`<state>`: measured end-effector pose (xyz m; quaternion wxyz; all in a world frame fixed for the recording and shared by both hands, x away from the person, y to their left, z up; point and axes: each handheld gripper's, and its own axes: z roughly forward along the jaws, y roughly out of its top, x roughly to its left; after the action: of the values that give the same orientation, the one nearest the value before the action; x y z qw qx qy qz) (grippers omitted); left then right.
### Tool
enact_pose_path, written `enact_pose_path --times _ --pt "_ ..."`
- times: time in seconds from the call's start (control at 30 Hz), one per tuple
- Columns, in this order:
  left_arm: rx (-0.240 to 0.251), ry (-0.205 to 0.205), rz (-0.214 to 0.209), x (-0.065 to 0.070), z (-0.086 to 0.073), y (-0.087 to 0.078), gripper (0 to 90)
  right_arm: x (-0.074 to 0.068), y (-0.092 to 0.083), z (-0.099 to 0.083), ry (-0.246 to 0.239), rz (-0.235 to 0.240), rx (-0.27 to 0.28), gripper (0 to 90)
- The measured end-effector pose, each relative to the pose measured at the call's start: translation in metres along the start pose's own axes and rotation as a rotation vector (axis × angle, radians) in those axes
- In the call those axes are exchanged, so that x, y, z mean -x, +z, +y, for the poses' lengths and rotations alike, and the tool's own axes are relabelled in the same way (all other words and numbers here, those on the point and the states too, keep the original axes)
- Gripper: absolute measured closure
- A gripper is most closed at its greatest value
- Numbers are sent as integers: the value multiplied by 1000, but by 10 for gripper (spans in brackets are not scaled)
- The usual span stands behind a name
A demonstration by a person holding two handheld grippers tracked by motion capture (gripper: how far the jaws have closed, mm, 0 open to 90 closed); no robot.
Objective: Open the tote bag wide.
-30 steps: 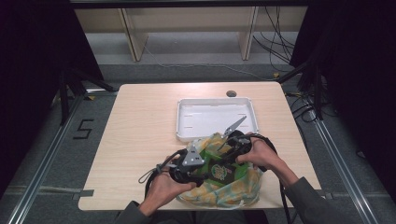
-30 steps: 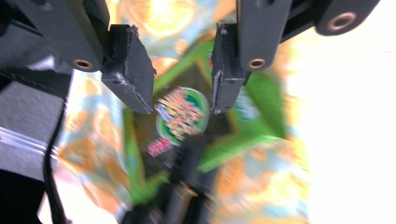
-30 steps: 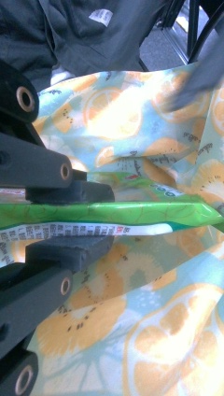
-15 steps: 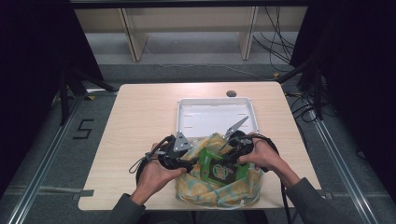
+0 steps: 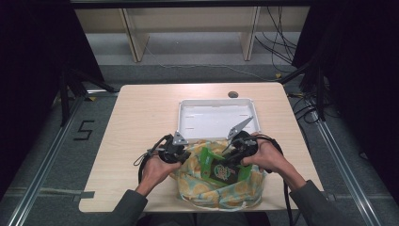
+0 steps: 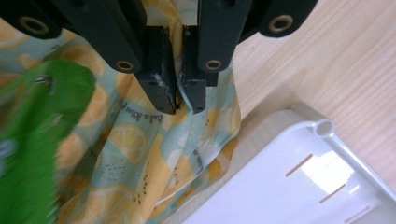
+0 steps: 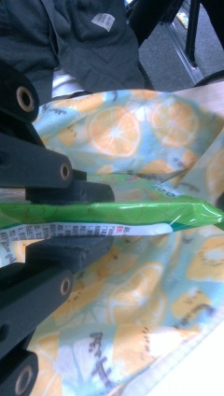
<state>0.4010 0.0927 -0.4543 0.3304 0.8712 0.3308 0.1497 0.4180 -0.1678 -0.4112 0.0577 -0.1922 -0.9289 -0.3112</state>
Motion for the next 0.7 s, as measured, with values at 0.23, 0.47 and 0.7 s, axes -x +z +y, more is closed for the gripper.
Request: enact_pose_path --times 0.23,0.47,0.7 --pt "-11 -20 -22 -2 -4 7 784 -5 -12 5 23 -31 53 764" --pt "50 -49 -28 2 0 -11 519 -4 -23 5 33 -48 100 764" --pt "112 -82 -50 5 0 -40 389 -4 -31 6 35 -56 114 764"
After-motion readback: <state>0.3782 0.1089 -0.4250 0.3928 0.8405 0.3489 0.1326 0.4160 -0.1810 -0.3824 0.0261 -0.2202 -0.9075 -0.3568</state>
